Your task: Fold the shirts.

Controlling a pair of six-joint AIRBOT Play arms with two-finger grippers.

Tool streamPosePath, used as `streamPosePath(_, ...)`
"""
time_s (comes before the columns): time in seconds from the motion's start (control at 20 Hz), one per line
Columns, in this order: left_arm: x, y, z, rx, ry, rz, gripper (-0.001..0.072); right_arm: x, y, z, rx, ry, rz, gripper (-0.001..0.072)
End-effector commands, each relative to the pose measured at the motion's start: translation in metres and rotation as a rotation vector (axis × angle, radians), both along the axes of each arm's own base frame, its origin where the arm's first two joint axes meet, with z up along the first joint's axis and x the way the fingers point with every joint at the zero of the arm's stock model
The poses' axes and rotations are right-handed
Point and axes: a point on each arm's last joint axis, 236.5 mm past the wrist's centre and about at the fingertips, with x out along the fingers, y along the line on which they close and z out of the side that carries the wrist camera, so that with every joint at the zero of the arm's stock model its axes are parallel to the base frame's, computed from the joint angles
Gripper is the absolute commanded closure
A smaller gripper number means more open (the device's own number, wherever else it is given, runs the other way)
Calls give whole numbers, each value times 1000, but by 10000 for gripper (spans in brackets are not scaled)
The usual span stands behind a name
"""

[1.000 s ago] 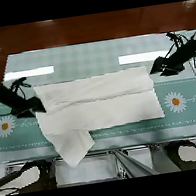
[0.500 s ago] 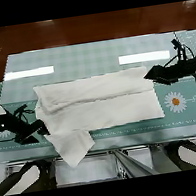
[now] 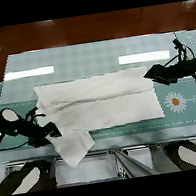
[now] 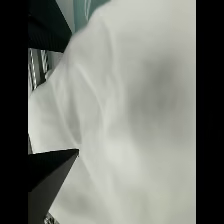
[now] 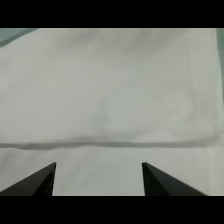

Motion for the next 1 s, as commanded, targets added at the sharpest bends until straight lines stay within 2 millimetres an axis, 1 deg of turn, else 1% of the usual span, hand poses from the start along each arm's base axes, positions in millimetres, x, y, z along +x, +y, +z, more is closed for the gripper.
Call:
streamPosePath(0.0, -7, -17, -3, -7, -42, -39, 6, 6, -22, 3, 15, 1, -90, 94)
streamPosePath(0.05, -6, -18, -4, -1, -52, -48, 55, 7, -39, 5, 16, 3, -133, 94)
streamPosePath(0.1, -5, -18, -4, -1, -56, -47, 351, 4, -60, 6, 16, 16, -181, 94)
streamPosePath(0.15, -4, -18, -3, -4, -63, -58, 693, -4, -83, 5, 8, 44, -226, 94)
streamPosePath(0.2, -3, -19, -1, -15, -72, -69, 691, -21, -106, -1, -4, 100, -263, 94)
streamPosePath(0.25, -1, -19, 1, -18, -85, -79, 691, -46, -125, -10, -38, 183, -273, 94)
streamPosePath(0.3, 3, -20, 4, -20, -104, -85, 691, -82, -143, -23, -101, 314, -268, 94)
streamPosePath(0.35, 5, -20, 7, -19, -123, -86, 691, -117, -155, -35, -165, 446, -280, 94)
streamPosePath(0.4, 7, -20, 9, -19, -136, -86, 691, -138, -158, -46, -209, 519, -300, 95)
streamPosePath(0.45, 8, -20, 10, -20, -143, -87, 691, -156, -151, -58, -230, 574, -264, 95)
streamPosePath(0.5, 8, -20, 11, -19, -149, -87, 691, -174, -136, -70, -244, 633, -179, 95)
streamPosePath(0.55, 8, -20, 11, -20, -150, -87, 691, -186, -121, -79, -258, 676, -103, 94)
streamPosePath(0.65, 6, -20, 12, -22, -144, -90, 691, -197, -92, -88, -261, 697, 41, 94)
streamPosePath(0.7, 5, -20, 12, -23, -140, -91, 691, -200, -84, -93, -282, 697, 96, 94)
streamPosePath(0.75, 5, -20, 12, -23, -137, -92, 691, -199, -78, -95, -284, 688, 118, 94)
streamPosePath(0.8, 5, -20, 12, -25, -141, -99, 691, -193, -69, -95, -260, 664, 118, 94)
streamPosePath(0.9, 5, -20, 12, -28, -145, -109, 691, -172, -54, -96, -195, 589, 76, 94)
streamPosePath(0.95, 5, -20, 12, -27, -145, -109, 691, -164, -50, -97, -178, 559, 57, 94)
